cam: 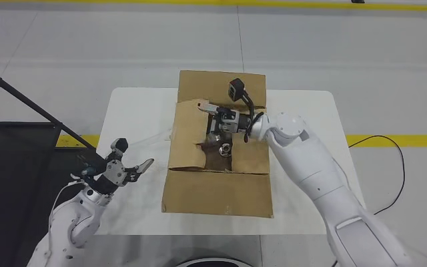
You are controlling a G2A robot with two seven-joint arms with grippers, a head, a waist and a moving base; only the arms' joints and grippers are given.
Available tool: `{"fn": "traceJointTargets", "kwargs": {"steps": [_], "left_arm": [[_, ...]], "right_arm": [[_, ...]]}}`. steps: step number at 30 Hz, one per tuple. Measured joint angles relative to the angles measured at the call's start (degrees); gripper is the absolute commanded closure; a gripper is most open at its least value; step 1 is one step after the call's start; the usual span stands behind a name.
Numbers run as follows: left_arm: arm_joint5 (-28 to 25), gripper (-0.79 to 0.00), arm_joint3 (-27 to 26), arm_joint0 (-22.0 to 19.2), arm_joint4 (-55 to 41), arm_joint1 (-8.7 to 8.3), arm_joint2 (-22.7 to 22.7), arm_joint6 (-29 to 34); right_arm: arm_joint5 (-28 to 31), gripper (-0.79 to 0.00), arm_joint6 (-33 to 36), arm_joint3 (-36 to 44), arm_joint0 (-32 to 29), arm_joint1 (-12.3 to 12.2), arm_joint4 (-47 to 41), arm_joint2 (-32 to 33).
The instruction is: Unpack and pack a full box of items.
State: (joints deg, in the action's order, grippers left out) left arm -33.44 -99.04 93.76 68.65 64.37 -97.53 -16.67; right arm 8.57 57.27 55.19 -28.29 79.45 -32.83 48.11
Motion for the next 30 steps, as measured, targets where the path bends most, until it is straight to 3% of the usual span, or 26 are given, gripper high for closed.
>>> {"fn": "traceJointTargets", "kwargs": {"steps": [16, 30], "left_arm": [[-2.7, -0.785, 3.5, 3.0, -5.6, -0.55, -7.4, -2.3], [-4.6, -0.785, 6.9, 4.3, -9.2, -0.76, -11.8, -4.0]], "right_arm": [[3.9, -0.785, -13.1, 2.4, 3.8, 5.5, 3.7, -7.4], [5.1, -0.785, -18.9, -7.8, 8.2, 12.8, 5.2, -15.2]]}}
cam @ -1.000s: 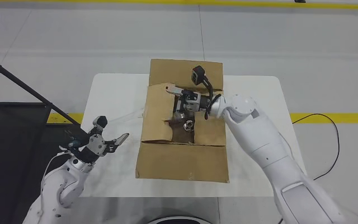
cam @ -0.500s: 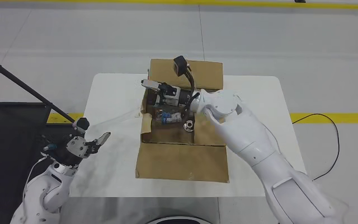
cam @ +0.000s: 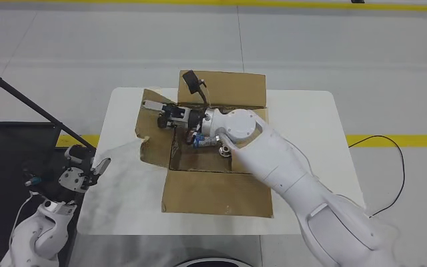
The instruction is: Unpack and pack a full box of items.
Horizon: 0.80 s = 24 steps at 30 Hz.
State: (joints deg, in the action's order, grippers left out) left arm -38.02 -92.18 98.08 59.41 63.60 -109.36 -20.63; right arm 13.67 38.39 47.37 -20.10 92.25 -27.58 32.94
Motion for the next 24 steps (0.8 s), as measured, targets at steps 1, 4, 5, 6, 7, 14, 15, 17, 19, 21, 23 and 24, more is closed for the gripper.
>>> {"fn": "traceJointTargets", "kwargs": {"steps": [1, 4, 5, 6, 7, 14, 15, 17, 19, 21, 23, 24], "left_arm": [[-0.2, -0.785, 0.1, 0.0, -0.1, -0.01, -0.1, 0.0], [-0.6, -0.785, 0.5, 0.0, -0.5, -0.03, -0.4, 0.0], [-0.7, -0.785, 0.6, -0.1, -0.6, -0.04, -0.5, 0.0], [-1.0, -0.785, 0.7, -0.2, -1.0, -0.05, -0.6, 0.0], [-1.1, -0.785, 0.8, -0.3, -1.2, -0.05, -0.7, 0.1], [-1.9, -0.785, 1.1, -0.8, -2.3, -0.09, -1.0, 0.8], [-2.1, -0.785, 1.0, -0.9, -2.6, -0.09, -0.9, 1.0], [-2.3, -0.785, 1.0, -1.0, -3.2, -0.07, -0.9, 1.2], [-2.8, -0.785, 0.8, -1.1, -4.3, -0.05, -0.8, 1.4], [-3.5, -0.785, 0.2, -1.2, -5.7, -0.06, -1.1, 1.8], [-4.0, -0.785, -0.7, -1.3, -6.7, -0.13, -1.7, 2.4], [-4.2, -0.785, -1.6, -1.4, -7.2, -0.20, -2.2, 3.0]], "right_arm": [[-0.1, -0.785, 0.0, -0.9, 0.3, 0.5, 0.1, -0.4], [0.0, -0.785, 0.5, -3.6, 0.9, 2.1, -0.1, -1.6], [0.1, -0.785, 0.9, -4.3, 1.1, 2.5, -0.1, -1.8], [0.3, -0.785, 1.2, -5.3, 1.4, 3.1, -0.1, -2.1], [0.4, -0.785, 1.4, -5.9, 1.5, 3.5, 0.0, -2.3], [1.7, -0.785, 2.4, -9.7, 2.4, 5.7, 0.6, -2.6], [2.0, -0.785, 2.6, -10.2, 2.5, 5.9, 0.7, -2.5], [2.3, -0.785, 3.0, -10.8, 2.6, 6.2, 1.0, -2.3], [3.0, -0.785, 3.7, -11.2, 2.8, 6.4, 1.3, -1.9], [4.4, -0.785, 4.6, -11.3, 2.9, 6.4, 1.5, -1.2], [6.0, -0.785, 5.8, -10.9, 2.9, 6.1, 1.4, -0.2], [7.2, -0.785, 6.5, -10.4, 2.9, 5.8, 1.7, 0.5]]}}
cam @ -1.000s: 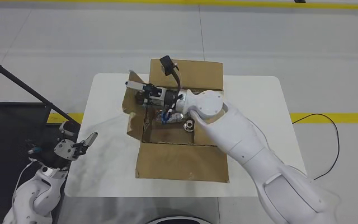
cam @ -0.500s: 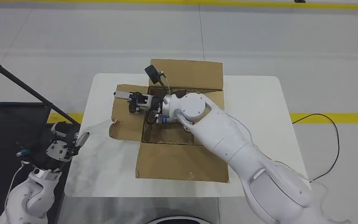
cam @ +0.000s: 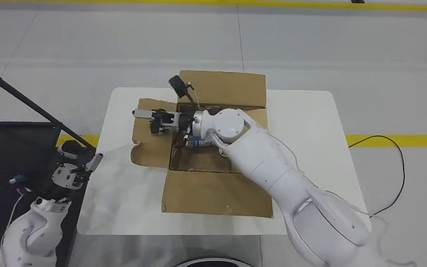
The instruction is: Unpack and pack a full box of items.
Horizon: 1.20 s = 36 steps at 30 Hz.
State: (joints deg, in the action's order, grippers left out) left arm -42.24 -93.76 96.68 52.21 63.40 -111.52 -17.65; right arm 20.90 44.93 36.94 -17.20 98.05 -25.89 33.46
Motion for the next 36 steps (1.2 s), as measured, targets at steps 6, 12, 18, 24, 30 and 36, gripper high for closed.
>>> {"fn": "traceJointTargets", "kwargs": {"steps": [6, 12, 18, 24, 30, 36], "left_arm": [[0.7, -0.785, -5.5, -1.5, -1.5, -0.40, -2.4, 3.9], [0.6, -0.785, -12.1, -3.6, -4.4, -0.85, -3.5, 9.3], [0.6, -0.785, -17.8, -6.6, -6.4, -1.36, -1.1, 16.9], [1.8, -0.785, -23.2, -10.9, -6.4, -1.71, 5.0, 24.1], [4.4, -0.785, -26.7, -16.6, -4.9, -1.66, 15.7, 30.9], [8.6, -0.785, -25.9, -23.3, -1.7, -1.09, 28.5, 38.4]], "right_arm": [[4.8, -0.785, 2.3, 5.5, -2.2, -3.5, 3.5, 5.5], [6.1, -0.785, 5.4, 20.2, -11.0, -9.7, 8.1, 16.4], [1.9, -0.785, 9.6, 43.1, -26.8, -15.7, 13.1, 31.2], [1.9, -0.785, 13.0, 58.0, -39.2, -18.7, 14.2, 43.0], [8.1, -0.785, 17.6, 62.3, -47.5, -20.7, 10.6, 52.4], [11.3, -0.785, 19.3, 61.1, -52.9, -22.2, 5.3, 60.7]]}}
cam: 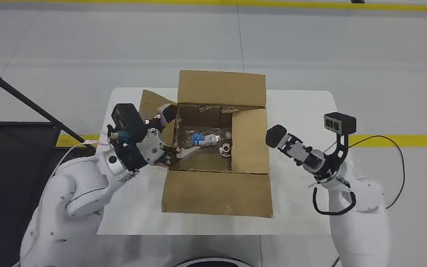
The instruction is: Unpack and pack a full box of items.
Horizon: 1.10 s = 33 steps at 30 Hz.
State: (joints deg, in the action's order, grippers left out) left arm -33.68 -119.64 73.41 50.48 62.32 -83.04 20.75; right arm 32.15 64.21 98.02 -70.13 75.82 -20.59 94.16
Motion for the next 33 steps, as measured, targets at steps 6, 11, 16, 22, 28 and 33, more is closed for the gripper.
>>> {"fn": "traceJointTargets", "kwargs": {"steps": [6, 11, 16, 22, 28, 33], "left_arm": [[2.5, -0.785, 2.0, -3.5, 0.9, 0.45, 6.3, 3.8], [2.4, -0.785, 1.9, -3.4, 0.8, 0.44, 6.1, 3.6], [2.8, -0.785, 2.3, -2.9, 0.9, 0.50, 6.7, 3.3], [4.0, -0.785, 8.0, -7.1, -4.3, 1.46, 14.0, 6.7], [8.3, -0.785, 16.9, -15.8, -18.3, 3.09, 20.9, 14.1], [13.8, -0.785, 24.2, -21.9, -25.5, 4.48, 25.2, 18.5]], "right_arm": [[0.2, -0.785, 1.5, -3.7, -1.0, -0.9, -3.3, 3.8], [0.2, -0.785, 1.5, -3.6, -1.0, -0.9, -3.3, 3.8], [0.2, -0.785, 1.5, -3.6, -1.0, -0.9, -3.3, 3.8], [0.2, -0.785, 1.5, -3.6, -1.0, -0.9, -3.3, 3.8], [0.2, -0.785, 1.5, -3.6, -1.0, -0.9, -3.3, 3.8], [0.2, -0.785, 1.5, -3.6, -1.0, -0.9, -3.3, 3.8]]}}
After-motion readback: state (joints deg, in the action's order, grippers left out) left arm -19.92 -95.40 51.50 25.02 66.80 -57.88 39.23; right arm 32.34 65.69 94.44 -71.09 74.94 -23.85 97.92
